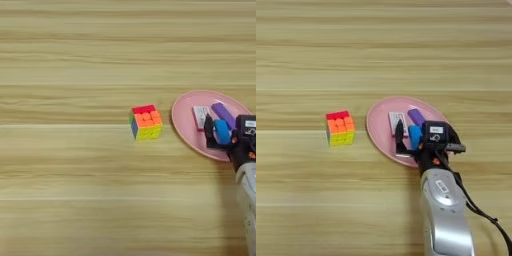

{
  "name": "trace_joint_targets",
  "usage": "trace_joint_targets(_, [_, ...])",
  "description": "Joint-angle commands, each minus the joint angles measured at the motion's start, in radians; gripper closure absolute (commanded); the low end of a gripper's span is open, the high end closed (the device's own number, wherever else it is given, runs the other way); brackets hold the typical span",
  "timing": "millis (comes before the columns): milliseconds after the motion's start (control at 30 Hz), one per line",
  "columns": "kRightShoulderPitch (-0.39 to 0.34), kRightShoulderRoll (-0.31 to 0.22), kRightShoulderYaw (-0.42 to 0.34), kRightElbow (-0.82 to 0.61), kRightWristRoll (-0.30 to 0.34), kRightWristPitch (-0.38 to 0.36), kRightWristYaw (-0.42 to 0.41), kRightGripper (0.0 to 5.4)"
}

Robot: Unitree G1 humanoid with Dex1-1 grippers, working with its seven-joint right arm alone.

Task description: Move the objects on the table

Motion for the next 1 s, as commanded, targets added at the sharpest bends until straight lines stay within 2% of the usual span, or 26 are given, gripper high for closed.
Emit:
trace_joint_targets(33, [-0.021,-0.035,-0.011,-0.057,-0.014,0.032,-0.003,0.02])
trace_joint_targets(200, [-0.018,-0.044,-0.015,-0.070,-0.009,0.081,0.007,0.02])
trace_joint_targets(333, [-0.018,-0.039,-0.014,-0.072,0.018,0.107,0.029,0.02])
trace_joint_targets(600, [-0.025,-0.026,-0.023,-0.084,0.056,0.130,0.050,0.02])
trace_joint_targets(1000, [-0.029,-0.046,-0.008,-0.026,0.026,0.147,0.052,0.02])
